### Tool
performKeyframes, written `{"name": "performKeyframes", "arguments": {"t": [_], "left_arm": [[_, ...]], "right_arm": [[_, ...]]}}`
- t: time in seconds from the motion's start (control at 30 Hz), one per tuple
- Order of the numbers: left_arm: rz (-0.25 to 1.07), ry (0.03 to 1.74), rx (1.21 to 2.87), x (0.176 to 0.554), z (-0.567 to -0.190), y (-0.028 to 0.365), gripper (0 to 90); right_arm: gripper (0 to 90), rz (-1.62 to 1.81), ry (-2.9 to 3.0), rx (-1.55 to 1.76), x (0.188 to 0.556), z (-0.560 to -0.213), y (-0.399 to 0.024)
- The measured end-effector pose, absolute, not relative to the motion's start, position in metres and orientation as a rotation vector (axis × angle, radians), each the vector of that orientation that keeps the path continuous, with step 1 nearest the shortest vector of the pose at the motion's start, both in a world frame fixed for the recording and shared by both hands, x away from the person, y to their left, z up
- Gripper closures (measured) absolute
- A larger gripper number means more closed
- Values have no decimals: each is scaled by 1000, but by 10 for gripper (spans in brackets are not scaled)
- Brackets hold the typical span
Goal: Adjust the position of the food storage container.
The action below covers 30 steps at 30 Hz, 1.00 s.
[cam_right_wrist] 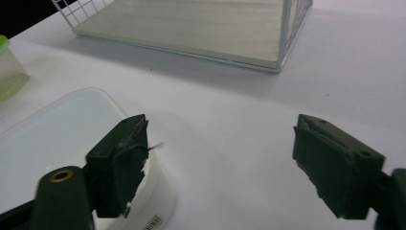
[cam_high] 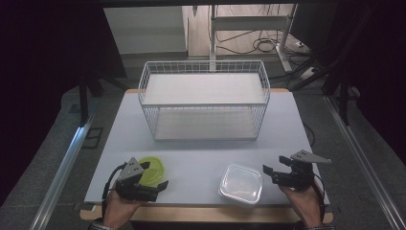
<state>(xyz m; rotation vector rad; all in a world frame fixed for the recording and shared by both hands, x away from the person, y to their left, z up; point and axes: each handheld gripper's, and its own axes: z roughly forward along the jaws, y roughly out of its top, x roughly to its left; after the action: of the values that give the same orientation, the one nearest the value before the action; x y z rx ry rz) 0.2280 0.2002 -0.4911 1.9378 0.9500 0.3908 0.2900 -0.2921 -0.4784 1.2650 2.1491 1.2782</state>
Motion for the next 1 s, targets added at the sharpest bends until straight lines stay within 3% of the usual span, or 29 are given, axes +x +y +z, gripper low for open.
{"name": "performKeyframes", "arguments": {"t": [0.53, 0.87, 1.0], "left_arm": [[396, 900, 1952, 229, -500, 195, 117], [431, 909, 1935, 228, -500, 197, 129], [431, 902, 1917, 226, -497, 198, 212]], "right_arm": [[324, 1260, 2174, 1268, 290, -480, -290], [528, 1206, 2228, 1201, 285, -477, -282], [596, 1193, 2245, 1196, 284, -477, -280]]}}
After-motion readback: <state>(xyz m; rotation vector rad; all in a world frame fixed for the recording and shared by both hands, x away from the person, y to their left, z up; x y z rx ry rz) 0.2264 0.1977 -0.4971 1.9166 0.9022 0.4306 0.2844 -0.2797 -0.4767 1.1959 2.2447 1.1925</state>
